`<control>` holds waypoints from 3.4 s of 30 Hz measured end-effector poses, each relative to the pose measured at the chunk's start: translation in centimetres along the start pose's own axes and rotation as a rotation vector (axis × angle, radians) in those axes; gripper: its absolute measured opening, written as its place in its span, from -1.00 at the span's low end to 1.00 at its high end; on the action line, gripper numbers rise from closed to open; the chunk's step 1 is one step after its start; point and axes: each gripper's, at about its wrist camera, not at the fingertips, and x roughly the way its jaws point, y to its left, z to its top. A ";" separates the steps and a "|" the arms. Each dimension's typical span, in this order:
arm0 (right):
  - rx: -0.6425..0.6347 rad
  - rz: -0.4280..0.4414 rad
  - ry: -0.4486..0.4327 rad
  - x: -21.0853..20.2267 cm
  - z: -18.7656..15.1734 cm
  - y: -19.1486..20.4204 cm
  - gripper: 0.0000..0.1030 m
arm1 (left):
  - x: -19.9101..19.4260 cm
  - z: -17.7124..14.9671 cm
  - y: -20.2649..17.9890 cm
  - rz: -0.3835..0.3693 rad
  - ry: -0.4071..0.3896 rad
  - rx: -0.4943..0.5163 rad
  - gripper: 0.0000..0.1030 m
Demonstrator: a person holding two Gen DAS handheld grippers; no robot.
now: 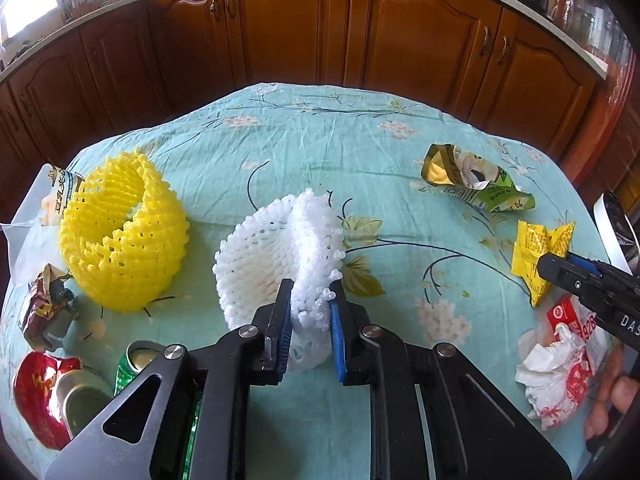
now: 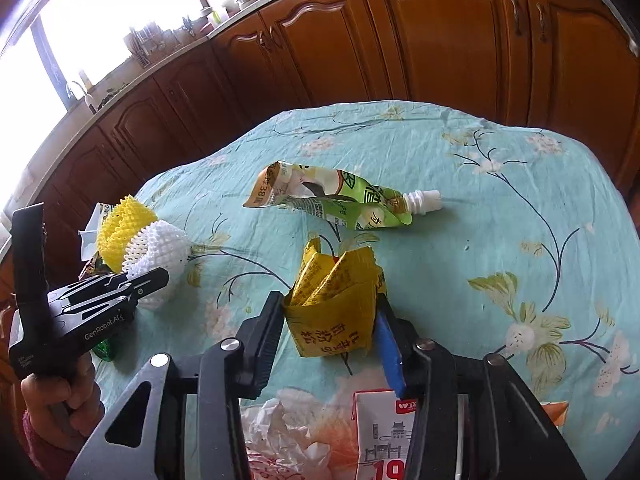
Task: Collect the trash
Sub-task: 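Grasp the white foam fruit net with the left tool while the right tool grasps the yellow crumpled packet, then carry the white foam net and yellow packet over the trash bin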
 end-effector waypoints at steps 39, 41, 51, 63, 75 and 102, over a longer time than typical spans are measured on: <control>0.197 -0.106 -0.251 -16.8 -4.7 -12.6 -0.21 | -7.5 1.2 -21.3 -0.443 -0.051 0.270 -0.72; 0.211 -0.121 -0.256 -17.4 -4.9 -13.5 -0.21 | -7.4 1.1 -22.5 -0.451 -0.046 0.286 -0.72; 0.275 -0.177 -0.282 -19.7 -6.1 -17.5 -0.21 | -6.8 1.3 -26.8 -0.491 -0.020 0.337 -0.71; 0.332 -0.216 -0.297 -21.4 -6.9 -21.8 -0.19 | -5.9 1.8 -32.5 -0.540 0.016 0.411 -0.71; 0.362 -0.272 -0.294 -22.2 -6.2 -26.1 -0.15 | -4.1 3.2 -39.5 -0.573 0.056 0.493 -0.71; 0.397 -0.299 -0.231 -20.4 -4.2 -31.9 -0.12 | 1.5 4.5 -46.0 -0.540 0.178 0.546 -0.68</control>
